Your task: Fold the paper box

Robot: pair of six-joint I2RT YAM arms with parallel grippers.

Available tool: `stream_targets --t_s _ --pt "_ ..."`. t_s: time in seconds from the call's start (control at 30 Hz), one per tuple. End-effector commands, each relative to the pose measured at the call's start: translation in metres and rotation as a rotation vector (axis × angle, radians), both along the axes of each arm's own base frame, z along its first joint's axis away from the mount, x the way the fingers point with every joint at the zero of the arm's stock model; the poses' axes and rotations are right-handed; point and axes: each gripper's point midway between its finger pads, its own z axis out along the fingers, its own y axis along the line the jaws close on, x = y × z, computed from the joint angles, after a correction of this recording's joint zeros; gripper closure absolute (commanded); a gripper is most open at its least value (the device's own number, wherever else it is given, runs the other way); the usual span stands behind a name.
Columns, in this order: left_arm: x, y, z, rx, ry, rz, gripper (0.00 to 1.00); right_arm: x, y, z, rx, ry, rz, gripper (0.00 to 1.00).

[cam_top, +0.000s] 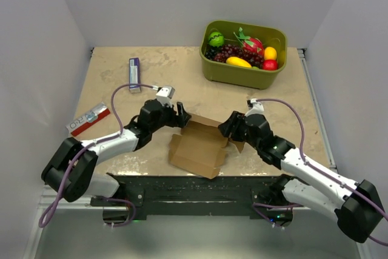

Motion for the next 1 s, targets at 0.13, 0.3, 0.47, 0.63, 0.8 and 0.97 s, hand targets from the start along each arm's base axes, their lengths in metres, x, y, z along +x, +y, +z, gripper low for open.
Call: stream_targets --t_s 0.13,0.3,0.47,0.63,0.8,0.97 --pt "-0.003 -0.001 -0.007 -0.061 0.005 -0.015 0.28 0.005 -0.002 -0.005 0.008 -0.018 -0.037 0.44" --pt "-0.008 0.003 -0.013 -0.072 0.015 -0.011 0.36 0.003 -0.004 -0.015 0.000 -0.002 -0.041 0.48" --pt "-0.019 0.004 -0.026 -0.090 0.045 -0.019 0.45 0.000 -0.007 -0.023 -0.006 0.010 -0.046 0.50" --pt "-0.031 0.009 -0.039 -0.115 0.075 -0.010 0.49 -0.001 -0.008 -0.028 -0.013 0.019 -0.049 0.52" --pt "-0.044 0.014 -0.054 -0.142 0.108 -0.005 0.51 -0.002 -0.009 -0.027 -0.012 0.019 -0.052 0.52" --pt "-0.045 0.013 -0.055 -0.148 0.111 -0.012 0.51 -0.002 -0.008 -0.021 -0.003 0.009 -0.044 0.52"
